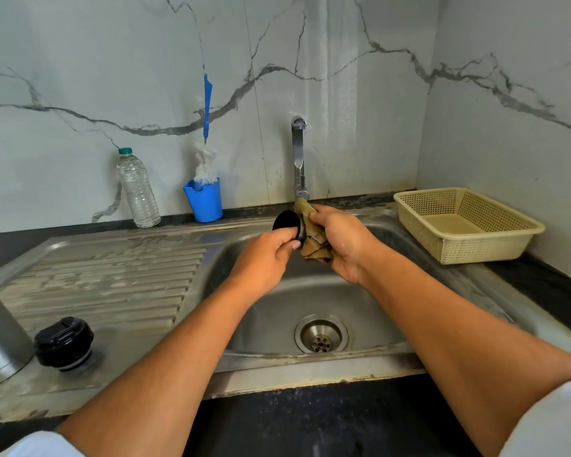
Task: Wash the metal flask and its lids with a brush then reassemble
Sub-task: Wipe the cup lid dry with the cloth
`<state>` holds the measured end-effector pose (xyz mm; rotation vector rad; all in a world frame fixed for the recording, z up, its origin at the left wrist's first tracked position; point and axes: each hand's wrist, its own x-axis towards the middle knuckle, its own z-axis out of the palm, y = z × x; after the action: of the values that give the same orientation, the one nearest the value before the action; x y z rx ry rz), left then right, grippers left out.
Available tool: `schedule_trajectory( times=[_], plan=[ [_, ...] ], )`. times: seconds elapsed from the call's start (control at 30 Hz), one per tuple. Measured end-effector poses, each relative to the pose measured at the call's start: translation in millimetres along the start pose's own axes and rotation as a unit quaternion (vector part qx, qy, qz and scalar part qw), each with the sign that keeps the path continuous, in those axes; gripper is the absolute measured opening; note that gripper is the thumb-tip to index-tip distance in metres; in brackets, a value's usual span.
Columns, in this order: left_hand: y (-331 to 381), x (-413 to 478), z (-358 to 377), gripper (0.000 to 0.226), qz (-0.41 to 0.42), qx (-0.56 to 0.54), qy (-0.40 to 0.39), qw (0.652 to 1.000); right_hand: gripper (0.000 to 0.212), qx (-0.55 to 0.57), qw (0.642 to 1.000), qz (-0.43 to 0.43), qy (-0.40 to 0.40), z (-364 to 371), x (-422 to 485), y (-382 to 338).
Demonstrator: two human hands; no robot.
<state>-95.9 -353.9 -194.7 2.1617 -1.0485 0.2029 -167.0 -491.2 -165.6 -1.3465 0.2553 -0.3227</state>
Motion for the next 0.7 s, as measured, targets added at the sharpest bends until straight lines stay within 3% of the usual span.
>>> schedule_trajectory(
  times=[0.27, 0.57, 0.7],
  plan=[
    [13, -10, -1, 0.031, 0.007, -0.195, -0.008, 0.981, 0.039, 0.133, 0.991, 0.008, -0.014, -12, 5, -1],
    [23, -12, 0, 0.027, 0.034, -0.159, 0.0, 0.987, 0.04, 0.158, 0.98, 0.12, 0.008, -15, 0, -2],
    [15, -5, -2, 0.026, 0.043, -0.076, 0.024, 0.996, 0.038, 0.139, 0.973, 0.186, -0.001, -11, 0, -2]
  ],
)
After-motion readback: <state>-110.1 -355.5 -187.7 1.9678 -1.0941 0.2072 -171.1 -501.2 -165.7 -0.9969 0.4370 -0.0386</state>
